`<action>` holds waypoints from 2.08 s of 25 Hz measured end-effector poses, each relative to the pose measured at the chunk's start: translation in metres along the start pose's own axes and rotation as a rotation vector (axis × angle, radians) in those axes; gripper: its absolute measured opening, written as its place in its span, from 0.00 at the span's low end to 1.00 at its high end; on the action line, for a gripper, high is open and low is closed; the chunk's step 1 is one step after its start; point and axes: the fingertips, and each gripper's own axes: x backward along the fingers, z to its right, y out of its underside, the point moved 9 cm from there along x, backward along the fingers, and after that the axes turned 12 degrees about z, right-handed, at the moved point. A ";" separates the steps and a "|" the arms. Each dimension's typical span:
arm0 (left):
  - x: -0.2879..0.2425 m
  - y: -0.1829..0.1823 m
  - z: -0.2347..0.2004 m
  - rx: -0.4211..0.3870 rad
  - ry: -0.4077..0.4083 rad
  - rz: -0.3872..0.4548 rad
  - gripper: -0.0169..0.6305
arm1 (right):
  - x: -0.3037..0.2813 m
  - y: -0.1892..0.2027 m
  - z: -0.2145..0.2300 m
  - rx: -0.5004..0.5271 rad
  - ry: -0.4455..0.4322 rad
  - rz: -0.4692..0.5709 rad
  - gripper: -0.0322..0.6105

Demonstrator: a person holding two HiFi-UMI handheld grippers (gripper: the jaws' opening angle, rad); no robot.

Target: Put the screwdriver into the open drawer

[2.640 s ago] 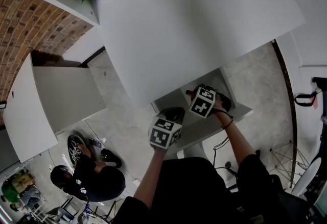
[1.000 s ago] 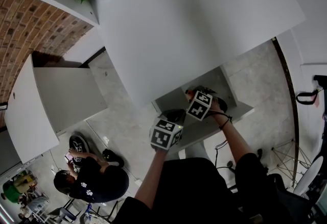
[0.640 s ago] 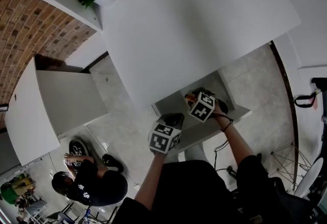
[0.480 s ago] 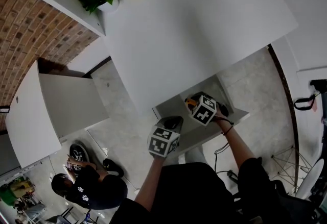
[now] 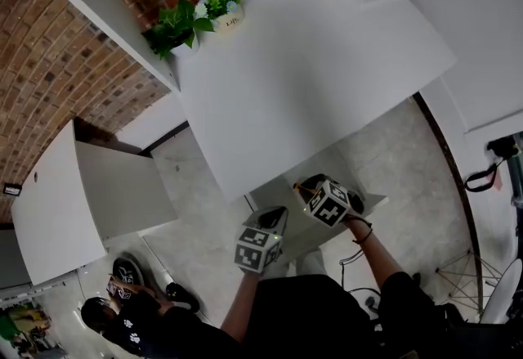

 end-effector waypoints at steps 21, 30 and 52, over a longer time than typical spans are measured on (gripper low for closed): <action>0.078 -0.069 0.033 -0.139 -0.047 0.301 0.04 | 0.135 -0.050 -0.037 -0.210 0.157 0.475 0.07; 0.103 -0.091 0.044 -0.164 -0.074 0.425 0.04 | 0.188 -0.060 -0.043 -0.292 0.258 0.728 0.07; 0.138 -0.137 0.041 -0.252 -0.167 0.678 0.04 | 0.270 -0.061 -0.032 -0.343 0.523 1.060 0.07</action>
